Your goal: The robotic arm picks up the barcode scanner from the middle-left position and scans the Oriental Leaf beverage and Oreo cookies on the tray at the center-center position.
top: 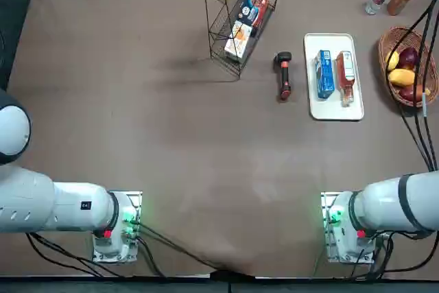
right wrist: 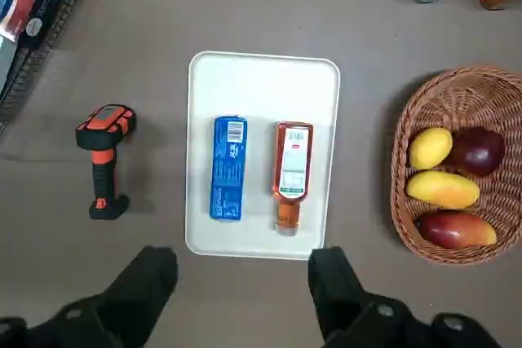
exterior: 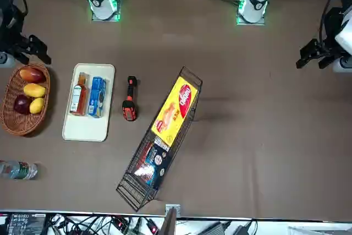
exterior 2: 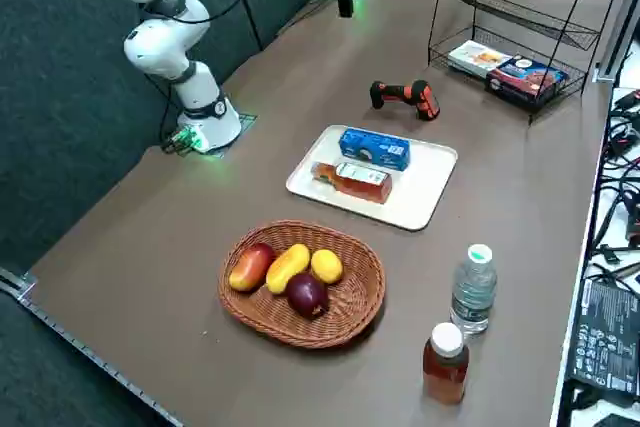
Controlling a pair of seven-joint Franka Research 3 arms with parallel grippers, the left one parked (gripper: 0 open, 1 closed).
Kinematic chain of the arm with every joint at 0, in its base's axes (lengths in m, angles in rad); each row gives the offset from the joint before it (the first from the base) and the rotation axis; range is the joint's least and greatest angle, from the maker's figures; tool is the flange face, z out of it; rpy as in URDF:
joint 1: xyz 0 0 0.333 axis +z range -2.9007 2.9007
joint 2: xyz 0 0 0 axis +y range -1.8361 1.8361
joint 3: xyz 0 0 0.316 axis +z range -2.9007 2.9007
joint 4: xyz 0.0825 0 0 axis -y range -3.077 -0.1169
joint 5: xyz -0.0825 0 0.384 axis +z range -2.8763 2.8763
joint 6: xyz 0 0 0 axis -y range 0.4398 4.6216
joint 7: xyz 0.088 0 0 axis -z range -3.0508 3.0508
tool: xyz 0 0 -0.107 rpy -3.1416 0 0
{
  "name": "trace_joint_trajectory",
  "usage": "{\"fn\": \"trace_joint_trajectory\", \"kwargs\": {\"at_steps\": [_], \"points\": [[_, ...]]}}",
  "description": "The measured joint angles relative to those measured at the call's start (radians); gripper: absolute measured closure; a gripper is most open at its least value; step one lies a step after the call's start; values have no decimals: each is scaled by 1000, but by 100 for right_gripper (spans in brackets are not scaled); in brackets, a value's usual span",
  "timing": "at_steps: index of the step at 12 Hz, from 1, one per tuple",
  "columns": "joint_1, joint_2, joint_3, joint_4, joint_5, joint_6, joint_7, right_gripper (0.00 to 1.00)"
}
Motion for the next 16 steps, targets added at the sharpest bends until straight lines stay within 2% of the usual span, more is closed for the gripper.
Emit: {"fn": "trace_joint_trajectory", "kwargs": {"at_steps": [8,16], "points": [[3,4,4,0,1,1,0,0],[38,24,7,0,2,11,29,0]]}}
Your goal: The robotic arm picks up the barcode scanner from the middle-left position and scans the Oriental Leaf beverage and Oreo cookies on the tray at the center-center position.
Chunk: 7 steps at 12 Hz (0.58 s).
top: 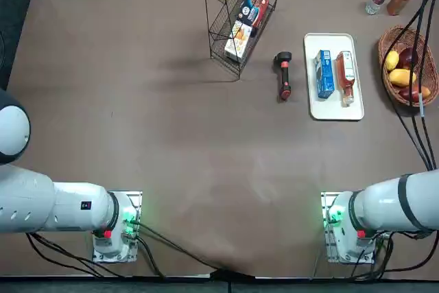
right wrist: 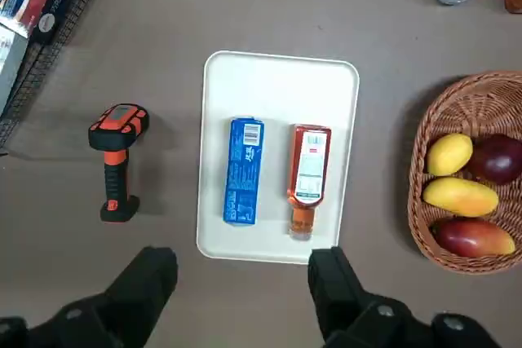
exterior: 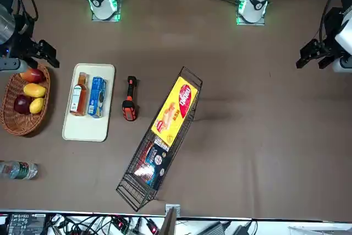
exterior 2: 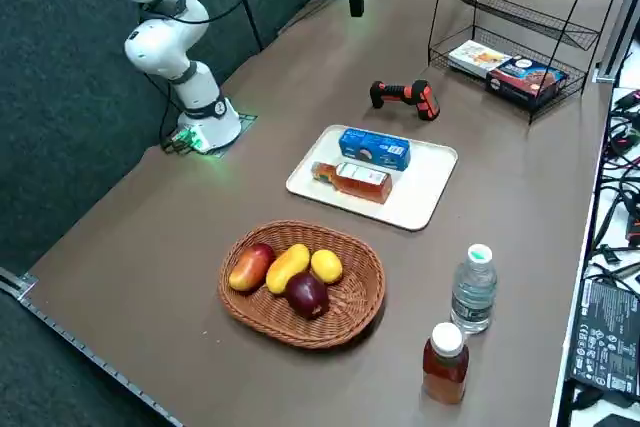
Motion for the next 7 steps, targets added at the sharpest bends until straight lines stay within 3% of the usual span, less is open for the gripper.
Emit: {"fn": "trace_joint_trajectory", "kwargs": {"at_steps": [7], "points": [[56,66,1,-2,32,84,30,0]]}}
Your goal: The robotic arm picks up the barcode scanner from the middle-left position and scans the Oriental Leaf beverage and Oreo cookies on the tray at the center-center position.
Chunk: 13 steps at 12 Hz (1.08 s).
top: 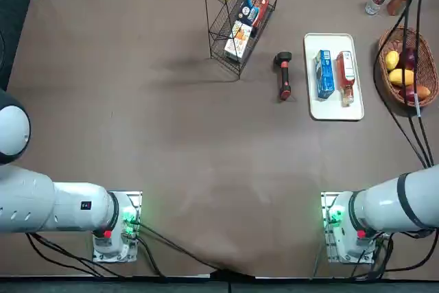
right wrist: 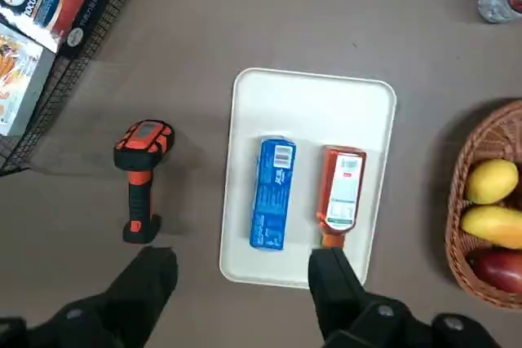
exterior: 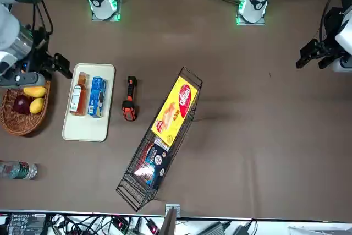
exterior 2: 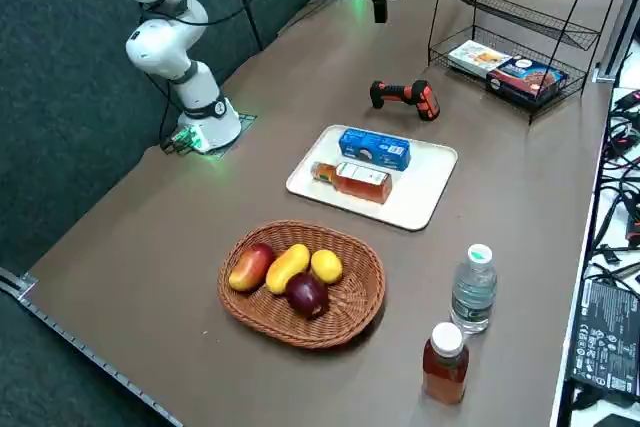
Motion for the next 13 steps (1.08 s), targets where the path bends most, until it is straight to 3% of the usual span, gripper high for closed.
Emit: {"fn": "trace_joint_trajectory", "kwargs": {"at_steps": [6,13], "points": [[79,76,1,-6,76,77,74,0],[167,122,4,-83,84,210,155,0]]}}
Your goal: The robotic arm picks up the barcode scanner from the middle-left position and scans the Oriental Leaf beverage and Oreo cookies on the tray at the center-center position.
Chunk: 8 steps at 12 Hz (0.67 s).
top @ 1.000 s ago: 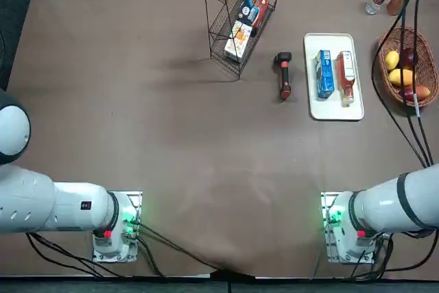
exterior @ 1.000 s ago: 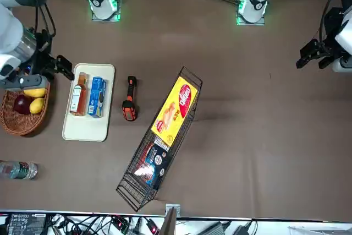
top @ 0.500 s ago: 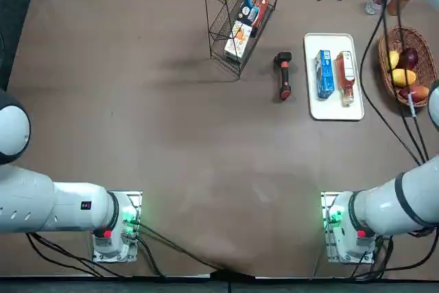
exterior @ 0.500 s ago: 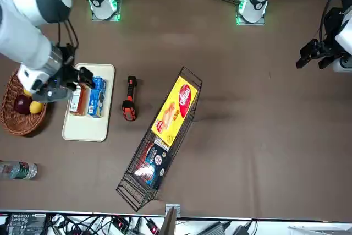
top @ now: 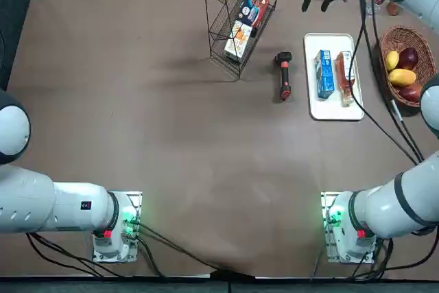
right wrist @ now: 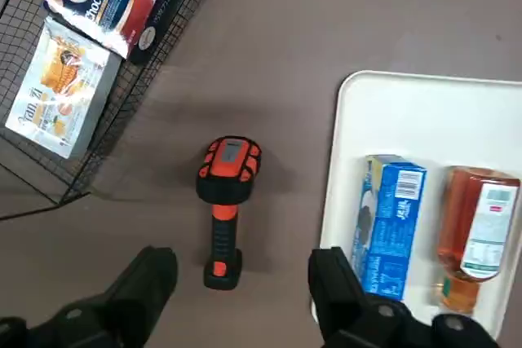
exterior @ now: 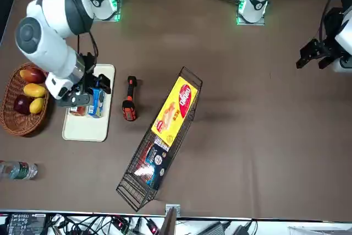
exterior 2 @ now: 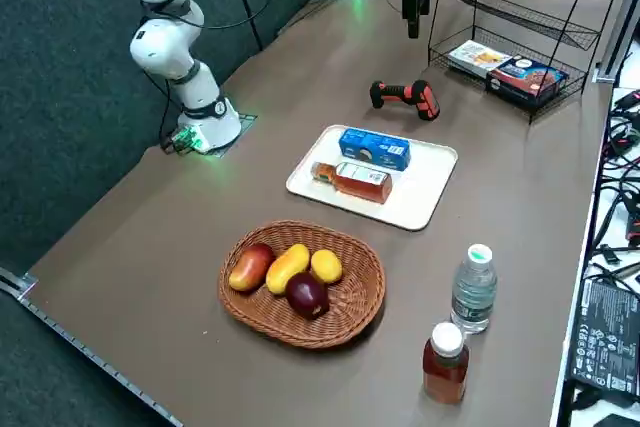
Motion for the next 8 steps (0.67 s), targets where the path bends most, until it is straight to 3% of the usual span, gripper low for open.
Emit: {"fn": "trace_joint_trajectory", "kwargs": {"at_steps": [8], "points": [[65,54,0,-67,0,97,100,0]]}}
